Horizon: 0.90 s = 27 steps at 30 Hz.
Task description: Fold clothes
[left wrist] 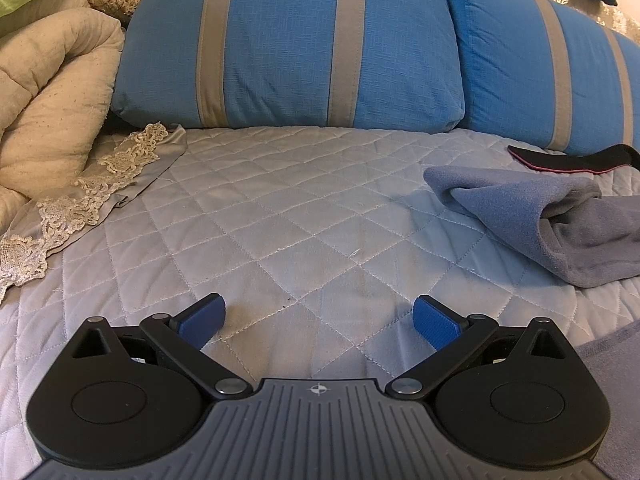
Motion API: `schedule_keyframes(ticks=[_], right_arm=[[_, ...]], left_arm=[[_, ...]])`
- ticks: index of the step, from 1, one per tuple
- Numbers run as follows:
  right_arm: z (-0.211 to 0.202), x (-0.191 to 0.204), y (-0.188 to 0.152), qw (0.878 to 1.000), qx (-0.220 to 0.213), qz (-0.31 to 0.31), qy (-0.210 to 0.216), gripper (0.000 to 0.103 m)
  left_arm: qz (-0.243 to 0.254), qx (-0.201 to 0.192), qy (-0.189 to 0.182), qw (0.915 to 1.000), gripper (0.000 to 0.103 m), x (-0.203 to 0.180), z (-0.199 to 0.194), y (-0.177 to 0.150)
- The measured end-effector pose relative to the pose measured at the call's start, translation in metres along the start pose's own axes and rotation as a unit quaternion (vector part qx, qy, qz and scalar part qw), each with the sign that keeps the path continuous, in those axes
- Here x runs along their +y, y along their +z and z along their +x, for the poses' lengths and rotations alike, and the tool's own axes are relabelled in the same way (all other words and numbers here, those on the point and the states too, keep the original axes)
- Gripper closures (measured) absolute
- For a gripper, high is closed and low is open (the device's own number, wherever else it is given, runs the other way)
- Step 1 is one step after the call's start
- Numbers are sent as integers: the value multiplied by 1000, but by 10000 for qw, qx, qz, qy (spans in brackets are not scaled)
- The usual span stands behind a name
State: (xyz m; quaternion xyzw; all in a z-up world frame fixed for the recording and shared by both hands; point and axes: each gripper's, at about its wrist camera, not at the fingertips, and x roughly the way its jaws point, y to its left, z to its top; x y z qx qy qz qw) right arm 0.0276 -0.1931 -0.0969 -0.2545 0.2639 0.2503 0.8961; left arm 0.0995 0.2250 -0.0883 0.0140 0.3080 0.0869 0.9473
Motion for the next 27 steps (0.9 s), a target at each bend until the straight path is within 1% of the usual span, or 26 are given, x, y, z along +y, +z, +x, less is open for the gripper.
schedule_keyframes(ticks=[6,27], right_arm=[[0,-6,-1,9999,15,115,-49,0],[0,-5,0,10000,-16,77,-16,0]], left_arm=[[0,0,2,10000,0,0,0,0],[-1,0,5,10000,0,0,0,0]])
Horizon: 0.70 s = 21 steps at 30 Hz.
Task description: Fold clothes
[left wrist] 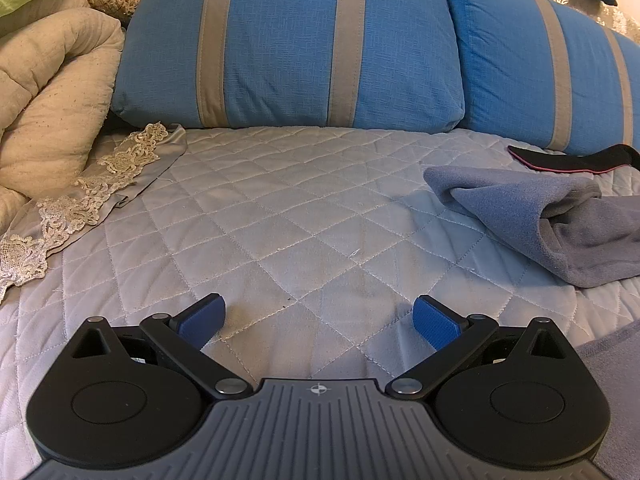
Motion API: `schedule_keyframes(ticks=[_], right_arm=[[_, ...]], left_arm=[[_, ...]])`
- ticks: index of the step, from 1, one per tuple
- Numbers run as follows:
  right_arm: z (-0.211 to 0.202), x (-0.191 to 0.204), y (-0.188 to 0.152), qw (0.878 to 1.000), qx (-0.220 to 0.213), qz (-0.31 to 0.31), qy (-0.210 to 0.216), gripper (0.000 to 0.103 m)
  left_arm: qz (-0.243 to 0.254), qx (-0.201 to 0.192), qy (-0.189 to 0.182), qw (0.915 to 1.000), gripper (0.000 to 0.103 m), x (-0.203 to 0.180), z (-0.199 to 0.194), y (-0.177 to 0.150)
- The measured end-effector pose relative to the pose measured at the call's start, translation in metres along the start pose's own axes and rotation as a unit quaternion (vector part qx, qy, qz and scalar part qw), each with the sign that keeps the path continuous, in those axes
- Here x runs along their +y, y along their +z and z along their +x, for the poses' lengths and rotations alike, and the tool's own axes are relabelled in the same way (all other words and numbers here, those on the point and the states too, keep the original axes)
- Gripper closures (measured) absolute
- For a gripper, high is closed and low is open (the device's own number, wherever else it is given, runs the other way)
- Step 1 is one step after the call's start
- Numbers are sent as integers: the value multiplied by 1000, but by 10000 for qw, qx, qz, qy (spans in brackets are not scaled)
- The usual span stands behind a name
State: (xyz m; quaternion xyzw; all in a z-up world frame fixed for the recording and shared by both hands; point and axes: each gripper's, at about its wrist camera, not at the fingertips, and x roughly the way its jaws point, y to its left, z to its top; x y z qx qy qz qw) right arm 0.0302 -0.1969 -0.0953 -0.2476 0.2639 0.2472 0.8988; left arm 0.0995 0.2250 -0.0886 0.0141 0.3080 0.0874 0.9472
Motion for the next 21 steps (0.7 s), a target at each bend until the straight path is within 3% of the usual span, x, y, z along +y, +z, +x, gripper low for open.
schedule_keyframes(ticks=[21], right_arm=[[8,13,3,9997,191,-104,84,0]], left_arm=[[-6,36,-19,10000,0,2,1,1]])
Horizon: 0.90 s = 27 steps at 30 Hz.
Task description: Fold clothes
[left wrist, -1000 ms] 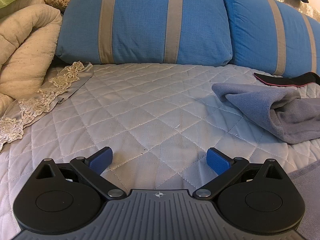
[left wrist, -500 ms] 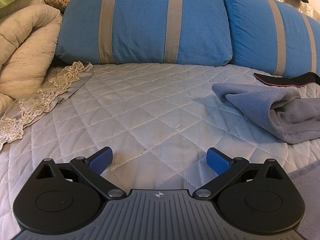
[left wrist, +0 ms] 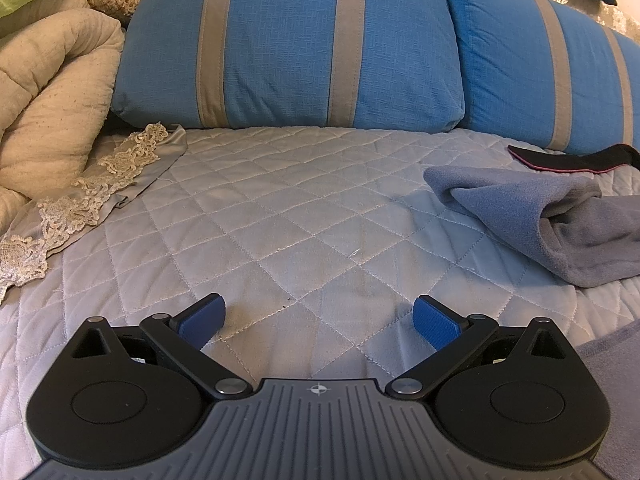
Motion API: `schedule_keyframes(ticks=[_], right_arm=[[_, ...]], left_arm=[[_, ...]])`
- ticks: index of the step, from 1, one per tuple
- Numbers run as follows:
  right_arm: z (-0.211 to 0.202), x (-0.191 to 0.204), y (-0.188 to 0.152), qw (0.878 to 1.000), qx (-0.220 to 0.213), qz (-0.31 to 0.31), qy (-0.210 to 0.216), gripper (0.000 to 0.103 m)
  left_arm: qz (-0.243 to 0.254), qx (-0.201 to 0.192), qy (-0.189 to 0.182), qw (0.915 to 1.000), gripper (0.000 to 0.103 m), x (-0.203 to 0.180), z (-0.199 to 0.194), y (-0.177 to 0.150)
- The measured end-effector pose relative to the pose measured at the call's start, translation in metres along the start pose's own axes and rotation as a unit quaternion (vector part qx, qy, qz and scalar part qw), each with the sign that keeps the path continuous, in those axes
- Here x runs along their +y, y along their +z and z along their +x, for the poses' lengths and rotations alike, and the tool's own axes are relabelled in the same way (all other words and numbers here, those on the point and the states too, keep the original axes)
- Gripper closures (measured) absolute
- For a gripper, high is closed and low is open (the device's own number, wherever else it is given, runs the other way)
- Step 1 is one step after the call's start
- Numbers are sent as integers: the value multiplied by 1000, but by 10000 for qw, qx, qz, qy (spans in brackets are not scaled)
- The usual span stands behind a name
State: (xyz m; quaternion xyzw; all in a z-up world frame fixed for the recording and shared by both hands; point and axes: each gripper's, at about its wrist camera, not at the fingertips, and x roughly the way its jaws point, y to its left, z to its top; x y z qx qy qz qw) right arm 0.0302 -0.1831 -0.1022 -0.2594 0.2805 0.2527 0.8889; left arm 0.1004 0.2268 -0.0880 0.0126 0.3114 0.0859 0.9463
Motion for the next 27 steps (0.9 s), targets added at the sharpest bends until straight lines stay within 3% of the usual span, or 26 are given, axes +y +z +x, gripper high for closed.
schedule_keyframes(ticks=[4,10,13,15,18,22,27], right_arm=[[3,1,0,10000,48,5,-30,0],[-3,2,0,10000,-63,-20,46,0],[-3,4,1,9999,-69,-57,78,0],[-4,6,3,9999,-93,-42,122,0],[-9,8,8,9996,-179,2,216,0],[-15,11,10,9991,-274,5,328,0],[-21,8,10,9986,-297,76,420,0]], left_arm=[[16,60,21,10000,0,-1,2,3],[932,305,74,9952,0,-19,-31,31],[1099,185,-543,9923,0,-39,-50,53],[1278,115,-718,9891,0,-64,-56,68],[2008,-109,-1019,9743,0,-115,-54,84],[2791,-384,-578,9578,0,-177,-32,97],[3752,-489,-382,9249,3,-228,0,96]])
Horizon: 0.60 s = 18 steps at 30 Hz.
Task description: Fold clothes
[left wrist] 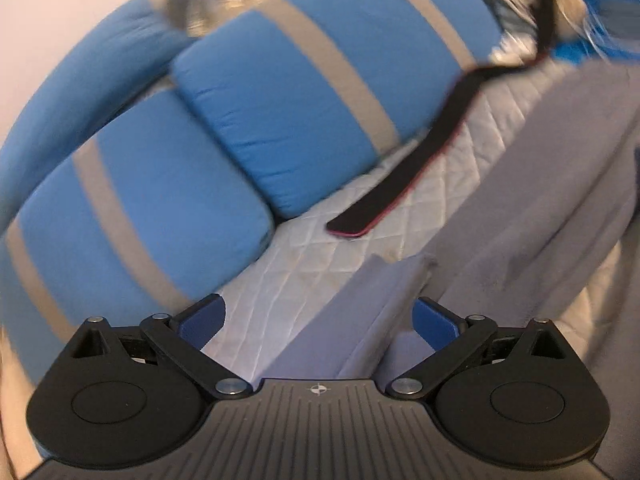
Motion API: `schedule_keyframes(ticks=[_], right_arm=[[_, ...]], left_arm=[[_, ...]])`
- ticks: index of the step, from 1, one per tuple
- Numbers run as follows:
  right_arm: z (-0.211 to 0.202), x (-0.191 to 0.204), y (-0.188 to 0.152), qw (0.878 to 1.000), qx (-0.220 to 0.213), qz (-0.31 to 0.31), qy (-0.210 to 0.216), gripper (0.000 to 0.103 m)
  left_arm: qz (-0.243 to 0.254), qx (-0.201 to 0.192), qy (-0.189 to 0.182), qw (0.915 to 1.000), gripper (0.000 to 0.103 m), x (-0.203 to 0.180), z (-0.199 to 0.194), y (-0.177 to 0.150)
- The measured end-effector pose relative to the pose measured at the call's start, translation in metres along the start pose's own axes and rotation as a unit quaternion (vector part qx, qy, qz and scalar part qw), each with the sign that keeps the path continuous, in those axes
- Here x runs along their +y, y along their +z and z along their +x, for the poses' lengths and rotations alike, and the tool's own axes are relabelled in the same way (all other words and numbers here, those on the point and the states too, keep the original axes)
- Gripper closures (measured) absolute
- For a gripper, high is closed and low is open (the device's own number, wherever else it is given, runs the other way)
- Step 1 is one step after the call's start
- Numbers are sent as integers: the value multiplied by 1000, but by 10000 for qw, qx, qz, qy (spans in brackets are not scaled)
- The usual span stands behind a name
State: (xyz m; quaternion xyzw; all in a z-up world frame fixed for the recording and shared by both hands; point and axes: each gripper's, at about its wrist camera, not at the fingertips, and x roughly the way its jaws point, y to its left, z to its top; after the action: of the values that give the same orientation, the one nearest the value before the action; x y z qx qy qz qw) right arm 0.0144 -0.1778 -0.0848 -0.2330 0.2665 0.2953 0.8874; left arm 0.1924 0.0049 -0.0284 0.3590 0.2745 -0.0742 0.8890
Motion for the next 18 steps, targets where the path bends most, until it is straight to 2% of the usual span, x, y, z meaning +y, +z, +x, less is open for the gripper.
schedule_keyframes(ticks=[4,6,7,8,9,10,11,12,14,18], right_arm=[[-2,-6,1,9999,-38,104,3,0],[-3,-9,1,9999,-40,155,20,0],[-3,-10,1,9998,-37,179,34,0],[-3,-11,2,9998,-37,200,47,0],[-4,-12,2,9997,-43,213,56,0],[-4,-12,2,9997,-48,225,62,0],[-4,-13,2,9997,-51,233,58,0],[-4,-13,2,9997,-52,235,51,0],[-4,-14,1,9997,-54,217,40,0],[-1,-14,-1,9998,-24,181,-32,0]], left_arm=[[675,219,9,9975,10,-23,27,5],[936,267,5,9953,23,-33,38,6],[1078,280,-23,9938,24,-39,42,6],[1230,295,-45,9920,30,-45,47,6],[1380,326,-77,9899,46,-51,51,5],[1526,366,-117,9875,57,-56,55,3],[1586,354,-36,9867,81,-59,56,1],[1600,312,110,9866,95,-61,55,0],[1533,167,342,9874,95,-59,50,-4],[638,-181,606,9960,95,-18,21,-15]])
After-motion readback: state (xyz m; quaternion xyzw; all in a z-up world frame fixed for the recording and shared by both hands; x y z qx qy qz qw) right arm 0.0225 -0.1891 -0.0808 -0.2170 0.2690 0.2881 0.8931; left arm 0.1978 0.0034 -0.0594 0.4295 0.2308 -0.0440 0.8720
